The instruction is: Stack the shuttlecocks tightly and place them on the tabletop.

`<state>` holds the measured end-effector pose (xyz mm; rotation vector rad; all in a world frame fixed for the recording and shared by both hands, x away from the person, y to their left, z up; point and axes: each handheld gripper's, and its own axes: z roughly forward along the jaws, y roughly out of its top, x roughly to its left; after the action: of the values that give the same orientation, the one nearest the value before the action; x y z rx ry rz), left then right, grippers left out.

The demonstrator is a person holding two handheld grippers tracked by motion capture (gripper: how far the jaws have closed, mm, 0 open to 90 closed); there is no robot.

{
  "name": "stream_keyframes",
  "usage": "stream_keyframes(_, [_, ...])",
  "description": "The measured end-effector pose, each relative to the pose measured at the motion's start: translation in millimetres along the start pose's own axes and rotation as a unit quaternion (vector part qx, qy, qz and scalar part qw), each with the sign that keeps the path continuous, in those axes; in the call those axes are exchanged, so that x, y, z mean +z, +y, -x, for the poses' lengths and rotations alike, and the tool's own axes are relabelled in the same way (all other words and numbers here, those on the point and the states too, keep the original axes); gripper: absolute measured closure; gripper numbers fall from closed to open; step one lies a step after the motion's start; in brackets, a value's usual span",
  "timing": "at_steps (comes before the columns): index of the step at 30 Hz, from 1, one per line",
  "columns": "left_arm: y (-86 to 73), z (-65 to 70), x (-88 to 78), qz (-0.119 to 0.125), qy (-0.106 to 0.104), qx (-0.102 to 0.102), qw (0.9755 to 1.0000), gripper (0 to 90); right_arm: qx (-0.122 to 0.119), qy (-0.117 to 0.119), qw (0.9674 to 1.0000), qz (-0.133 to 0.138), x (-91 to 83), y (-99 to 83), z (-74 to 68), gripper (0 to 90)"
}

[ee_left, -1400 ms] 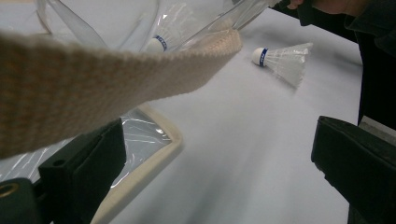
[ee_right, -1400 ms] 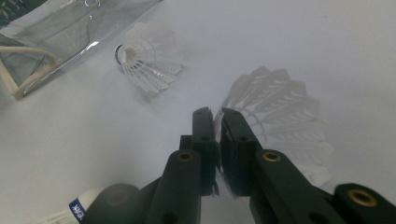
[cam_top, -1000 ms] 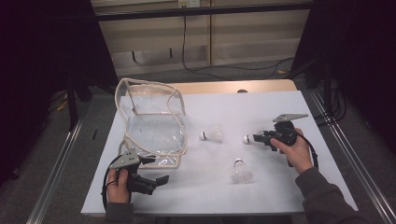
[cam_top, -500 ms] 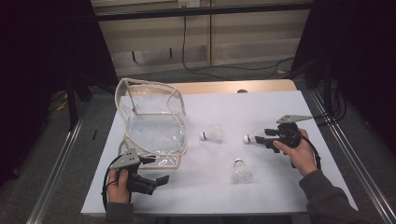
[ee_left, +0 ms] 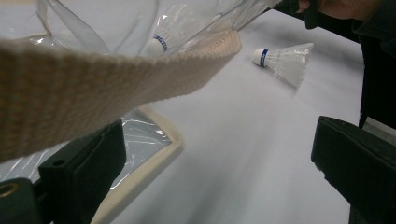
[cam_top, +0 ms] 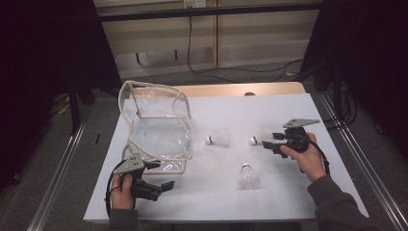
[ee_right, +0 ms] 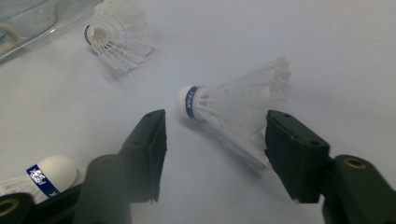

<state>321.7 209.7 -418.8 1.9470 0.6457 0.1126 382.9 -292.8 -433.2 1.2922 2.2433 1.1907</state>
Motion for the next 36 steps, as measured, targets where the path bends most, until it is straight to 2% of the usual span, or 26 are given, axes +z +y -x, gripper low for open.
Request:
stream_keyframes(8, [0.0,0.3,0.0,0.002,0.000,-0.003,1.0000,3.4,-0.008,-0.002,1.0000,-0.004,3.6,-0.3,-1.9,46.7])
stream_keyframes(14, [-0.2,0.0,0.3,0.001,0.000,0.000,1.0000,3.4,-0.022,-0.012,0.9995,-0.018,8.0,-1.3,-2.1,55.6])
stream_keyframes(16, [-0.1,0.1,0.1,0.000,-0.001,-0.002,1.0000,3.4,-0.023,-0.008,0.9996,-0.017,9.7,-1.8,-1.1,58.8])
stream_keyframes(24, [0.0,-0.3,-0.2,0.001,0.003,-0.003,1.0000,3.4,-0.012,0.005,0.9998,-0.015,14.4,-2.9,0.9,74.8])
stream_keyframes(33, [0.0,-0.6,-0.6,0.002,0.003,-0.002,1.0000,3.4,-0.003,0.016,0.9998,-0.009,13.1,-2.9,4.1,88.3])
stream_keyframes(36, [0.0,-0.5,-0.8,0.002,0.003,-0.002,1.0000,3.4,0.000,0.012,0.9999,-0.006,11.4,-2.5,5.2,89.6])
